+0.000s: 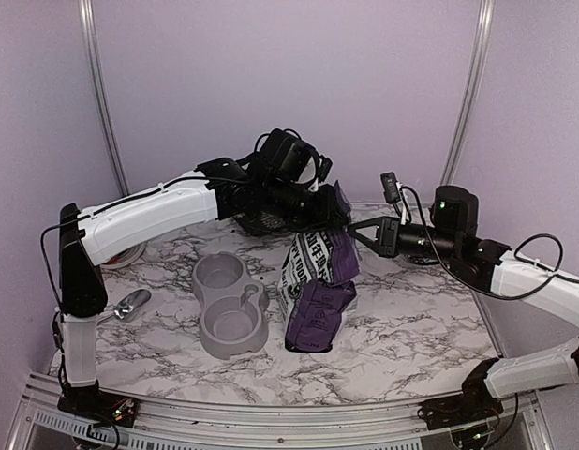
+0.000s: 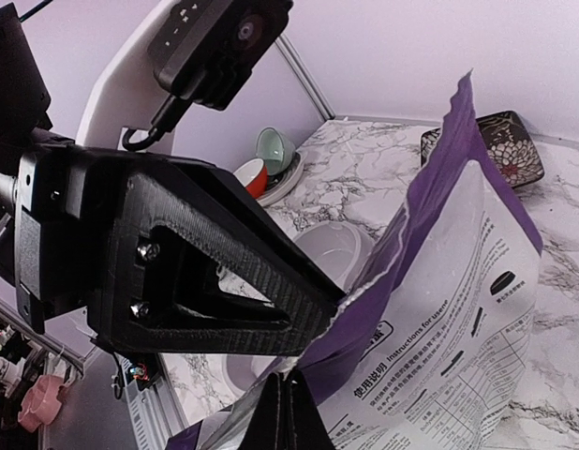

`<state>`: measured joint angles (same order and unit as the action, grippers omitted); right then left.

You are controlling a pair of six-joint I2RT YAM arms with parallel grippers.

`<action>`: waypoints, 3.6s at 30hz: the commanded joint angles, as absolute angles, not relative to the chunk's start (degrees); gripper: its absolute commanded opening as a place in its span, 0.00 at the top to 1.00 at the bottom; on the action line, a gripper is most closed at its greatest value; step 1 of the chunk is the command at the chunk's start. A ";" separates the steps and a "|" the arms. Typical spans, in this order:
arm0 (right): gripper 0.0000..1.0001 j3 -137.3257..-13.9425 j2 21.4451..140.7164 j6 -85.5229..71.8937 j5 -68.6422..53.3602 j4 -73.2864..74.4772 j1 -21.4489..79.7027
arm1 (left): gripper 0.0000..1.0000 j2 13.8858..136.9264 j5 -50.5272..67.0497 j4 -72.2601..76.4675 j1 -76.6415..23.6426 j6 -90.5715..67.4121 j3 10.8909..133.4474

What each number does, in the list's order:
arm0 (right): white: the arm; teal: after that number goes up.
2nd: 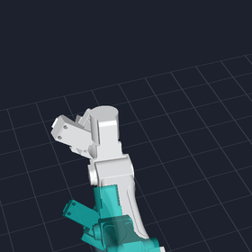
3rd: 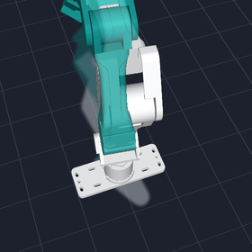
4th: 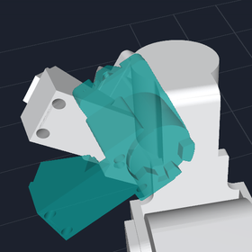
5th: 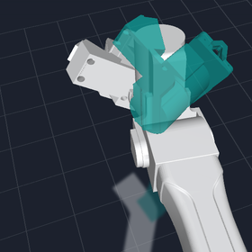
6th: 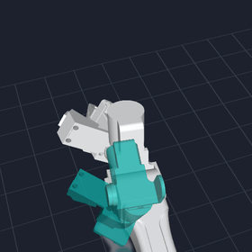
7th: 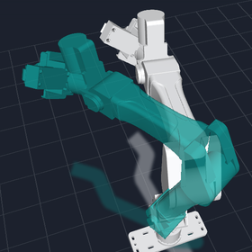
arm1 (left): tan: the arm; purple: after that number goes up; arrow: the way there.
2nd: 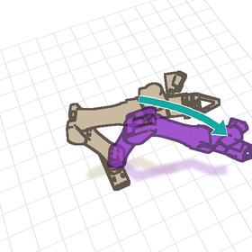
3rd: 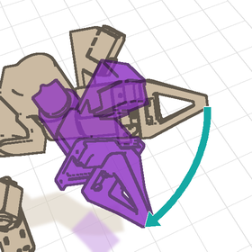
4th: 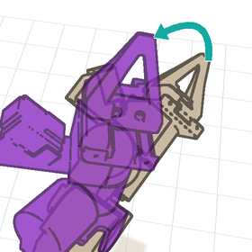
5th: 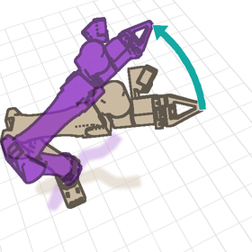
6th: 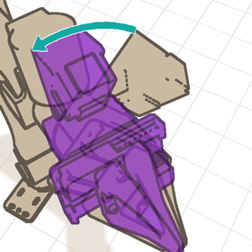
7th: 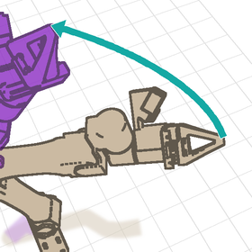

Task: Serve the pet food
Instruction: Open the pet food bag at the center of the board.

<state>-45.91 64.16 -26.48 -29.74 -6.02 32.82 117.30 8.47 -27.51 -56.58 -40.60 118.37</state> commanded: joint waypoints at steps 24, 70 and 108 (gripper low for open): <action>1.00 -45.25 63.65 -21.31 -15.27 10.83 30.34 | 1.00 123.46 -41.50 -62.13 -63.83 -21.73 124.41; 0.37 -67.63 67.66 -19.72 -22.68 19.22 30.43 | 0.38 94.30 -24.78 -43.86 -60.44 -21.40 107.11; 0.91 -78.69 84.29 -14.41 -24.36 21.77 30.48 | 0.52 118.31 -4.09 -35.39 -55.69 -20.20 125.86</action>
<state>-76.38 83.48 -14.74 -24.08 22.65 30.83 116.55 -5.56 -37.54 -56.07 -19.55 124.01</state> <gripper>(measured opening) 0.150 0.485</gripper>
